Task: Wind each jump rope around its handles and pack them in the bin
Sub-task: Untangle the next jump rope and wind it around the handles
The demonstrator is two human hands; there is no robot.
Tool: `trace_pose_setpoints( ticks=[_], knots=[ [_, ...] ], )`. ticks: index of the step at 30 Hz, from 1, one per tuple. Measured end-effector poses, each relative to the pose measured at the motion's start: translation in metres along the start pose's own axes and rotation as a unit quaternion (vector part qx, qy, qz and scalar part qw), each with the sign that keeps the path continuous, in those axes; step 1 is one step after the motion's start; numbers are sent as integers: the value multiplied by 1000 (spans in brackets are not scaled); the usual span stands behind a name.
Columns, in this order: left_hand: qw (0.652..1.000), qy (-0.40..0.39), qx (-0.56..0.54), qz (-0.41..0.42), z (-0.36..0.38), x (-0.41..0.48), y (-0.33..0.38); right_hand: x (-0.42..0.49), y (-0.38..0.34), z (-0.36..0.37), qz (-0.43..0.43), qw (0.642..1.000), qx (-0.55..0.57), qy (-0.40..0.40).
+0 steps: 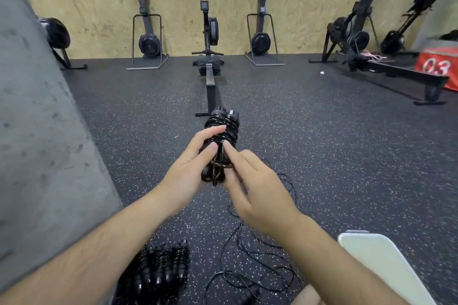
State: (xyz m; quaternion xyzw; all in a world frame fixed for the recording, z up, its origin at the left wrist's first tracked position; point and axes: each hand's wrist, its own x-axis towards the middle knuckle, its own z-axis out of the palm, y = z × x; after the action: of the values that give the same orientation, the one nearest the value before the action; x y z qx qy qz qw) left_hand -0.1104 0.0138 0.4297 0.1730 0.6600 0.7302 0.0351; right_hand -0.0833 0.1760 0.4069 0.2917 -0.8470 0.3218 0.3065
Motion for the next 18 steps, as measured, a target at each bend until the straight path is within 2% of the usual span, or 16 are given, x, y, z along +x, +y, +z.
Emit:
trace_pose_setpoints(
  ticks=[4,9,14,18],
  knots=[
    [999,-26,-31,-31,2,-3,4,8,12,-20,-68,990,-71,-104],
    [996,-70,-32,-50,4,-6,4,20,13,-37,-105,980,-17,-171],
    [989,-107,-90,-37,8,-8,8,24,8,-41,-58,986,119,-98],
    [987,-107,-120,-32,4,-4,8,17,4,-39,-20,982,190,4]
  ],
)
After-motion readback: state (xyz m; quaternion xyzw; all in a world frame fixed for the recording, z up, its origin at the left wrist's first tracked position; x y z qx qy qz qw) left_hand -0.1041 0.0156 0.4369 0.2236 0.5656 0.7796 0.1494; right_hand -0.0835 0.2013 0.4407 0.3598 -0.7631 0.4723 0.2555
